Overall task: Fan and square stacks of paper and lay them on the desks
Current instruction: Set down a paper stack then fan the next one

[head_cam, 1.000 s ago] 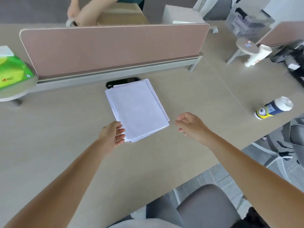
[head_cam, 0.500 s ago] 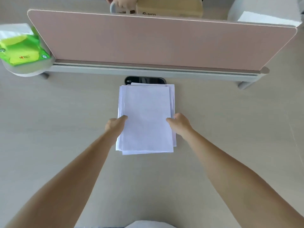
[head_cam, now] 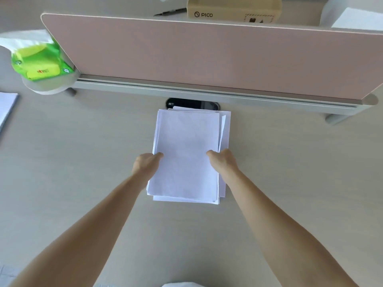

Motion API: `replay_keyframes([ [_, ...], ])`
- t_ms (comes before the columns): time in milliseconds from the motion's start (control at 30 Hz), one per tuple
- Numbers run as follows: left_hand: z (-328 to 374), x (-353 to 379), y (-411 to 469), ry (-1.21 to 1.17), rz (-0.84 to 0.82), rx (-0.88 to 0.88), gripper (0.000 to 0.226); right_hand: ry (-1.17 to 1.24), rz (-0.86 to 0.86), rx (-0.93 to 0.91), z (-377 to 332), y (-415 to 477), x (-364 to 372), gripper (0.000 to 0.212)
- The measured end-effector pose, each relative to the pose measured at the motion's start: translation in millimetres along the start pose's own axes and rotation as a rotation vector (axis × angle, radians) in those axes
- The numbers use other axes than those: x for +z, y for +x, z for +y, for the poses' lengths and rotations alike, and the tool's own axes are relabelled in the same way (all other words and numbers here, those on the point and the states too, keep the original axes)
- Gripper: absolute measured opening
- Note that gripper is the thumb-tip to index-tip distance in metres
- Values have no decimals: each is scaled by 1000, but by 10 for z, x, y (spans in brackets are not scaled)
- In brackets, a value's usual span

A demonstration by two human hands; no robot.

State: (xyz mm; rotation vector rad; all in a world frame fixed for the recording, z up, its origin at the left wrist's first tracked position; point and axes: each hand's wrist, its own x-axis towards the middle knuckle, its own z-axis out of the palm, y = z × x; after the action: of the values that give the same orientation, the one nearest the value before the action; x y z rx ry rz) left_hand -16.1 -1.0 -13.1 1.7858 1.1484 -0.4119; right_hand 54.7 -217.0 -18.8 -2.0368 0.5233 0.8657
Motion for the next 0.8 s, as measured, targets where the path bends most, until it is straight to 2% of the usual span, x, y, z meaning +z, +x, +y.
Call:
replay_keyframes([
  [100, -5, 25, 23, 102, 11, 25, 28, 12, -3, -41, 6, 36, 37, 22],
  [167, 20, 25, 17, 130, 13, 23, 29, 102, -22, -43, 19, 47, 43, 26],
  [300, 58, 69, 2, 151, 12, 25, 33, 304, -98, 76, 135, 129, 62, 40],
  [433, 45, 114, -15, 173, -7, 8, 28, 324, -91, -4, 236, 69, 65, 20],
  [533, -15, 109, 7, 176, -9, -25, 28, 378, -100, -67, 251, -19, 11, 20],
  [700, -142, 52, 17, 201, 0, -28, 48, 384, -167, -111, 316, -150, -112, 17],
  [800, -150, -46, -35, 85, 5, -30, 64, 396, -233, -180, 317, -279, -168, 17],
])
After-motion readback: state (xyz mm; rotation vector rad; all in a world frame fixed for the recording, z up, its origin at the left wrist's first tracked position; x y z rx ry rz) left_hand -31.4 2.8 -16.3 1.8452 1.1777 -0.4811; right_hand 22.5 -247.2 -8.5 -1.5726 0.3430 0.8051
